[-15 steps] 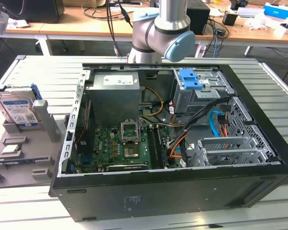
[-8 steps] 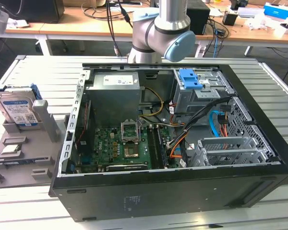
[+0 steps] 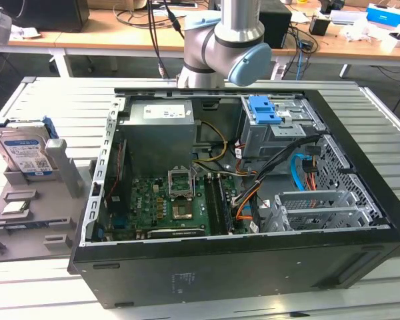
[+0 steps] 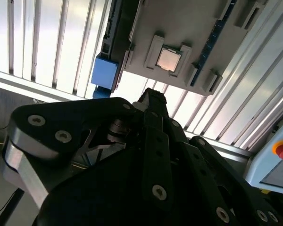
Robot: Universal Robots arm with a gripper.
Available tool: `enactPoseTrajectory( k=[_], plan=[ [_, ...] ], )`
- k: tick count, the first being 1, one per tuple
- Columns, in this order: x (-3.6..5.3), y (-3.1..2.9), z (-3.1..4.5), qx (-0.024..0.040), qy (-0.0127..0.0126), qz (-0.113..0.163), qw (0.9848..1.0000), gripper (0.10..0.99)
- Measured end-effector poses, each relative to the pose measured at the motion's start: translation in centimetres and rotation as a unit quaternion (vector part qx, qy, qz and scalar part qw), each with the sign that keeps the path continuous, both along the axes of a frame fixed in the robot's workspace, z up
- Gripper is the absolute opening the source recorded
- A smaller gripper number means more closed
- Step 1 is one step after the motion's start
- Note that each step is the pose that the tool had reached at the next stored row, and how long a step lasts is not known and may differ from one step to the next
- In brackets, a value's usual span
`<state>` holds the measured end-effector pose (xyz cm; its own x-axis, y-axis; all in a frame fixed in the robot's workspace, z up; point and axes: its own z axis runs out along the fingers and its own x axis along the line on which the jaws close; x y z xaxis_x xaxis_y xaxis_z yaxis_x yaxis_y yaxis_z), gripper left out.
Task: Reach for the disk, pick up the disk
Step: 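Pick up the disk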
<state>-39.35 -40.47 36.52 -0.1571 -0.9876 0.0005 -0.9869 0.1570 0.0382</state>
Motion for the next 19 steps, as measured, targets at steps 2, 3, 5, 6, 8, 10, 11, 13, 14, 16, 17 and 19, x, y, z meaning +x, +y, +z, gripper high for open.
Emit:
enactPoseTrajectory(
  k=[2, 3, 5, 6, 8, 10, 11, 13, 14, 16, 17, 19],
  plan=[
    [0.00, 0.00, 0.00, 0.0000, 0.0000, 0.013, 0.9999, 0.106],
    [0.00, 0.00, 0.00, 0.0000, 0.0000, 0.018, 0.9998, 0.106],
    [0.00, 0.01, 0.00, 0.0000, 0.0000, 0.027, 0.9996, 0.106],
    [0.00, 0.01, 0.00, 0.0000, 0.0000, 0.028, 0.9996, 0.106],
    [0.00, 0.01, 0.00, 0.0000, 0.0000, 0.028, 0.9996, 0.106],
    [0.00, 0.01, 0.00, 0.0000, 0.0000, 0.028, 0.9996, 0.106],
    [0.00, 0.01, 0.00, 0.0000, 0.0000, 0.028, 0.9996, 0.106],
    [0.00, 0.01, 0.00, 0.0000, 0.0000, 0.028, 0.9996, 0.106],
    [0.00, 0.01, 0.00, 0.0000, 0.0000, 0.028, 0.9996, 0.106],
    [0.00, 0.01, 0.00, 0.0000, 0.0000, 0.028, 0.9996, 0.235],
    [0.00, 0.01, 0.00, 0.0000, 0.0000, 0.028, 0.9996, 0.235],
    [0.00, 0.01, 0.00, 0.0000, 0.0000, 0.028, 0.9996, 0.298]
  ],
)
